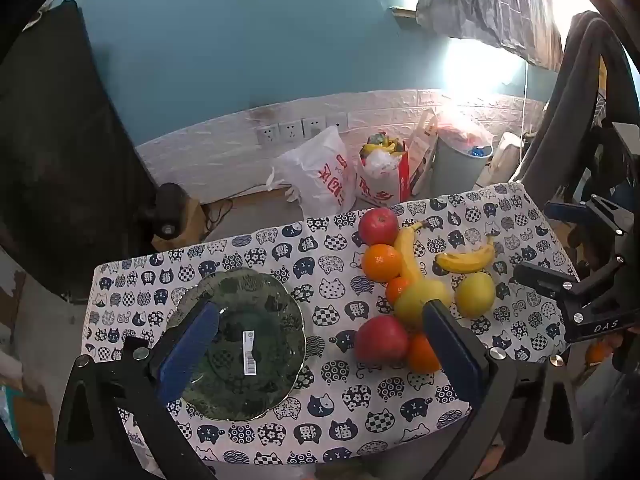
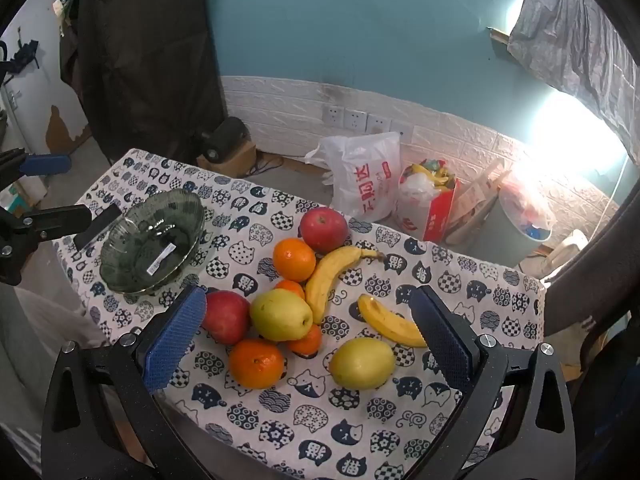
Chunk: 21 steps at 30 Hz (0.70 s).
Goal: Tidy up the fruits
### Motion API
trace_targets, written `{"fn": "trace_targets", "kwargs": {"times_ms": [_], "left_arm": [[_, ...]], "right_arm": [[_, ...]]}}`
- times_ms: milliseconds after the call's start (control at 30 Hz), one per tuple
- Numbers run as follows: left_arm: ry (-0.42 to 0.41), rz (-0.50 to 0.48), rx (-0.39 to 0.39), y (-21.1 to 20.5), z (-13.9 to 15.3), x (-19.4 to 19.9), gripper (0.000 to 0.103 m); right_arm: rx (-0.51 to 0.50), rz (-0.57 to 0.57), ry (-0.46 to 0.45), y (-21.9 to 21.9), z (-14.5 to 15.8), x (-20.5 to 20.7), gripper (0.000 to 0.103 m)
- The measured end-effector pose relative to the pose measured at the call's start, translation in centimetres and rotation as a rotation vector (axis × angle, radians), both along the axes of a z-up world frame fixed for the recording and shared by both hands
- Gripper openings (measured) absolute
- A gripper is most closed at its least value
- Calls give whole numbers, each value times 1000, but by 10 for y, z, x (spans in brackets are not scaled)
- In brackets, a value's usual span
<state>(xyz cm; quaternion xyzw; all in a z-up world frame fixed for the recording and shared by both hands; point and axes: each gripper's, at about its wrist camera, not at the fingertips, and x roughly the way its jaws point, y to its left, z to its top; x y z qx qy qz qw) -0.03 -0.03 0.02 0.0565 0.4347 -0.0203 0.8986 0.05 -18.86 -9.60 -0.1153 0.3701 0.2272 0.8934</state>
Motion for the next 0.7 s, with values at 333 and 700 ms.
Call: {"fn": "trace_targets", "kwargs": {"times_ms": [333, 700], "left_arm": [[16, 8, 1, 1, -7, -1, 102], [25, -4, 6, 2, -7, 4, 102]], "right_arm": [[0, 0, 2, -2, 4, -2, 100], [-5, 0, 11, -1, 2, -1, 100]]}}
